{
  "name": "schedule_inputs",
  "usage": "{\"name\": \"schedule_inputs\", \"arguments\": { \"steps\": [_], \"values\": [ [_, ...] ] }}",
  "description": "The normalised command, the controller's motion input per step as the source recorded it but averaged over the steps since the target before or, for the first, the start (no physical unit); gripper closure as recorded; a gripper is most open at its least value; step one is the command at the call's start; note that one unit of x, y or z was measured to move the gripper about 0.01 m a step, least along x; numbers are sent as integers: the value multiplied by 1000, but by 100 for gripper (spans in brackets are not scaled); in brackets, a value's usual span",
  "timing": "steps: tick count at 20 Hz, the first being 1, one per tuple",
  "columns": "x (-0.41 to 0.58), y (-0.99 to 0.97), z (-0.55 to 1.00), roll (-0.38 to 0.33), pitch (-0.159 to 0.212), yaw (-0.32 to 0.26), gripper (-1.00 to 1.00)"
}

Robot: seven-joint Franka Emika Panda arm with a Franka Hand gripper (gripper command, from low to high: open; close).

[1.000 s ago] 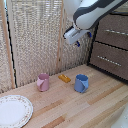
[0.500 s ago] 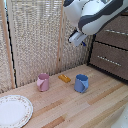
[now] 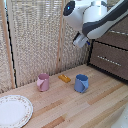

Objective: Kindly get your arm to the topmost drawer handle. Get a good grip on it, then softly pull to open it.

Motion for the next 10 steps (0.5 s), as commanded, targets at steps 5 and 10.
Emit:
{"name": "schedule_inputs", "arguments": {
  "steps": [5, 10],
  "values": [
    [-131, -591, 138, -256, 0, 54, -100],
    [-82, -618, 94, -264, 0, 40, -100]
  ]
}}
